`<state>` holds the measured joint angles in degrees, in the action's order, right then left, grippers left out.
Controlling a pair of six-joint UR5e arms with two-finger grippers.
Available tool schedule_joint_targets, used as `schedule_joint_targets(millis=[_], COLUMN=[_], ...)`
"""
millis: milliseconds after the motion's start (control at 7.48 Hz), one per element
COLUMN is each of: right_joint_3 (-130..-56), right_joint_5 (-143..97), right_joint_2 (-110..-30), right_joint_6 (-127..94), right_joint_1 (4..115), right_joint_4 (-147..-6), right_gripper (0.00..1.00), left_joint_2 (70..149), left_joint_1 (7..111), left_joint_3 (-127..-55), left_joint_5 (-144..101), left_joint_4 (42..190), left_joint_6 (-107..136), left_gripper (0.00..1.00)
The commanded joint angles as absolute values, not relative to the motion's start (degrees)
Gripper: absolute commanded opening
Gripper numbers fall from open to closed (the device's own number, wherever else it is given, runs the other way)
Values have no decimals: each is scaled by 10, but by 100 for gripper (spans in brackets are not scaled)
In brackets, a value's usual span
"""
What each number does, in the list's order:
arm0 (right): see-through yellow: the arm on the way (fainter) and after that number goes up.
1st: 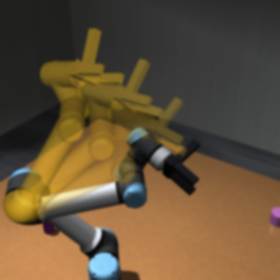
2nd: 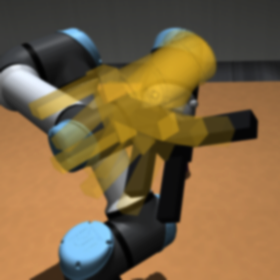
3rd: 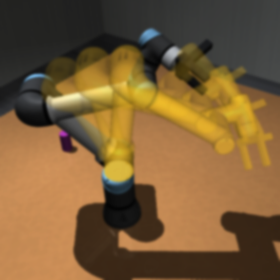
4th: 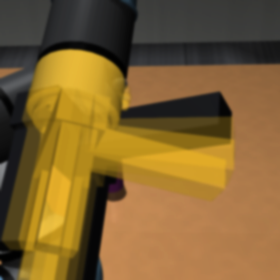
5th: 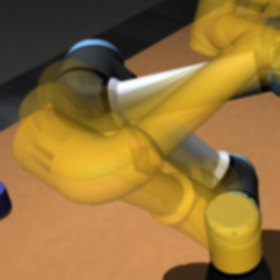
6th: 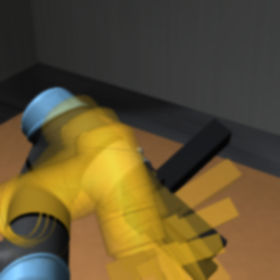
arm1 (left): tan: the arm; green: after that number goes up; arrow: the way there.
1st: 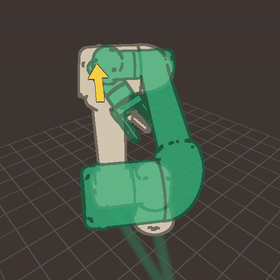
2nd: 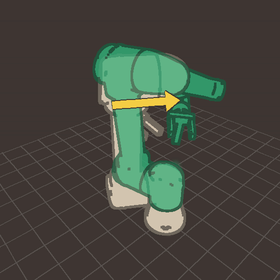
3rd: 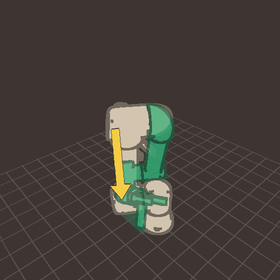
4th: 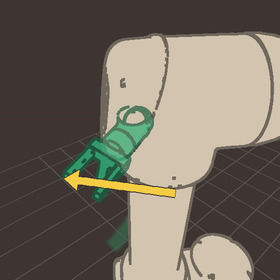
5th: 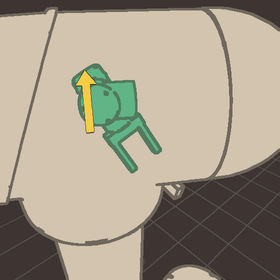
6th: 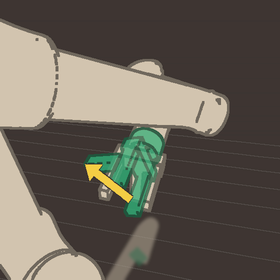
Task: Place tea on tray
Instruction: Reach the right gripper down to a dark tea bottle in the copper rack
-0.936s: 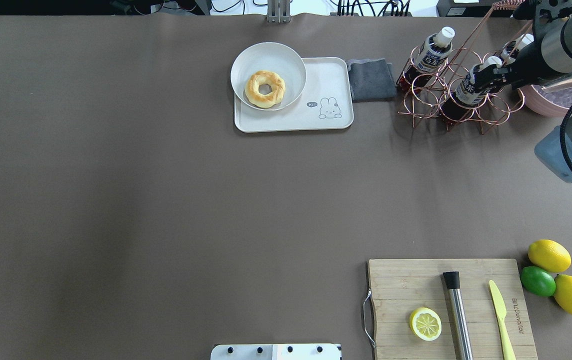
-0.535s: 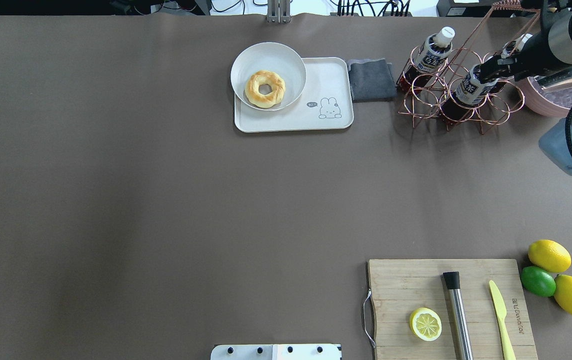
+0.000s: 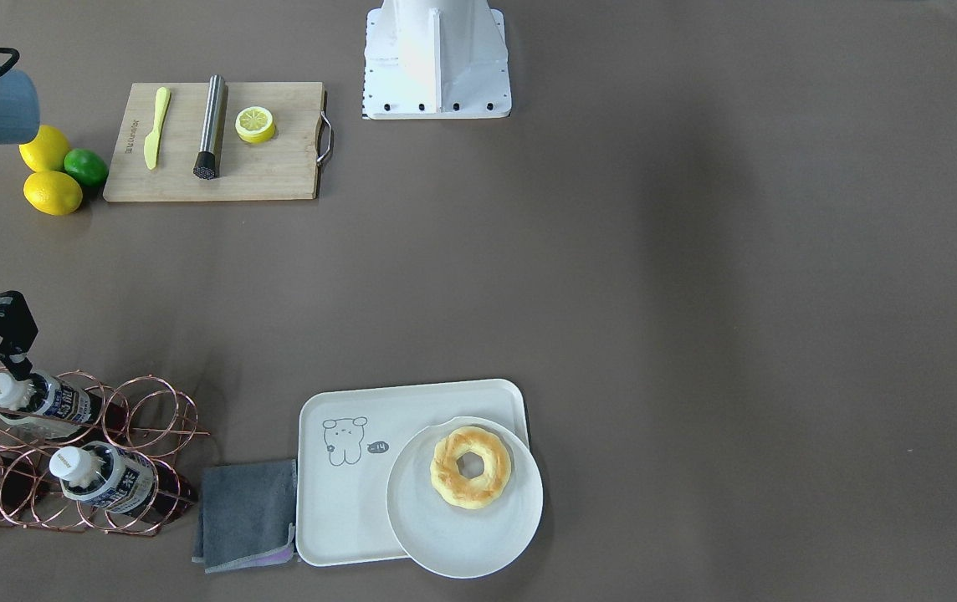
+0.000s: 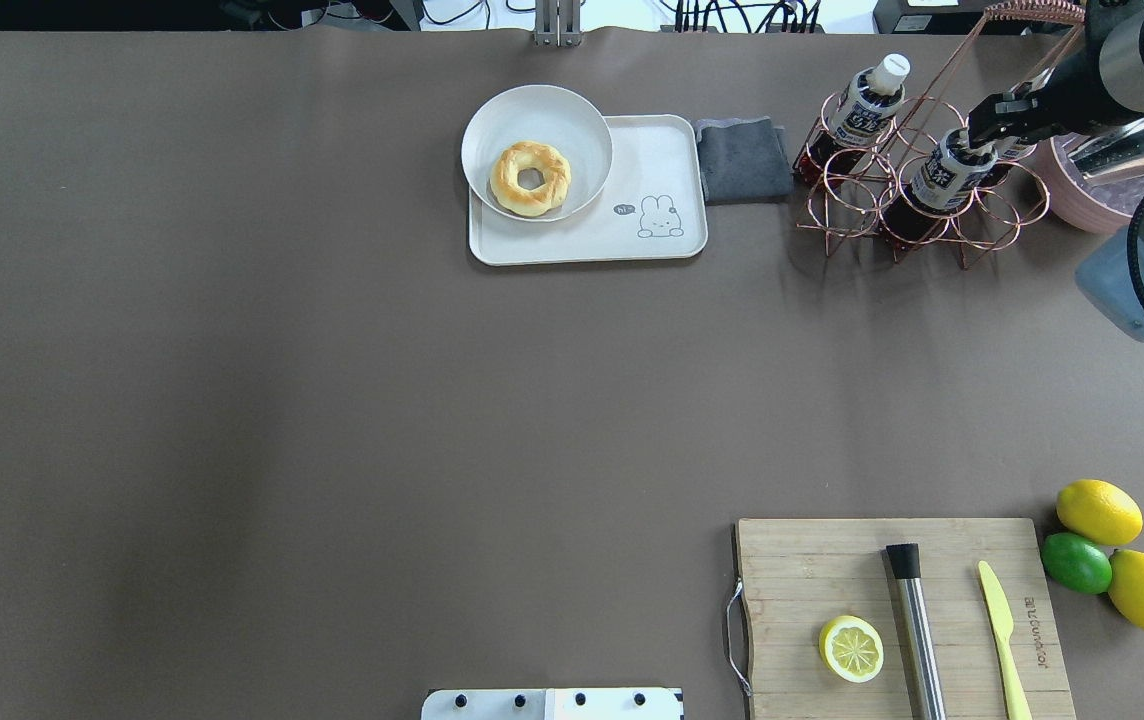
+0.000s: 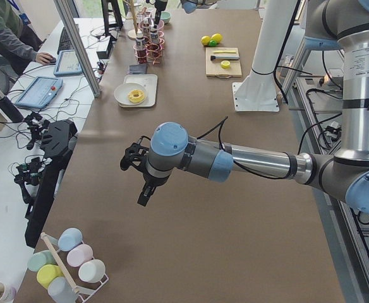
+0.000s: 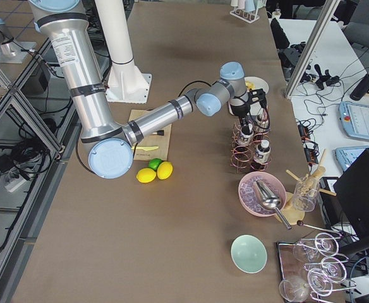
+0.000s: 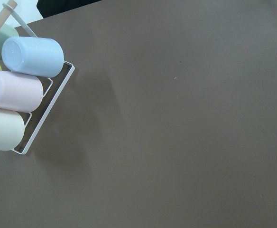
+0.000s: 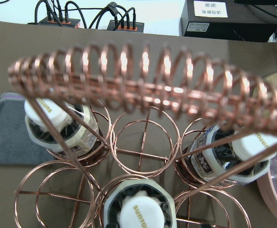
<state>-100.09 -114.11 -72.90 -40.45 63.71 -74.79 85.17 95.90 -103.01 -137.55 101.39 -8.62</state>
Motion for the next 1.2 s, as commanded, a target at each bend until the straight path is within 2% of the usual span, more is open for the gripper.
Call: schedule_joint_targets(millis=[0, 401, 936, 1069], right_joint_3=[-991, -984, -982, -982], right_joint_5=[-1136, -1136, -1136, -1136], right_joint_2=[-708, -707, -703, -703], right_joint_6=[-408, -408, -425, -430], right_joint_1=[637, 636, 636, 636], right_joint_4=[-748, -748, -747, -747], right_gripper=[64, 63, 55, 47], left_joint_2=[852, 852, 852, 852], left_joint_1=[959, 959, 959, 959], left_joint_3=[-1030, -1030, -1030, -1031], left_joint_5=[-1375, -1375, -1375, -1375], left_joint_4=[1014, 1014, 1014, 1014], left_joint_6=[-86, -86, -86, -86], left_gripper=[99, 99, 99, 99])
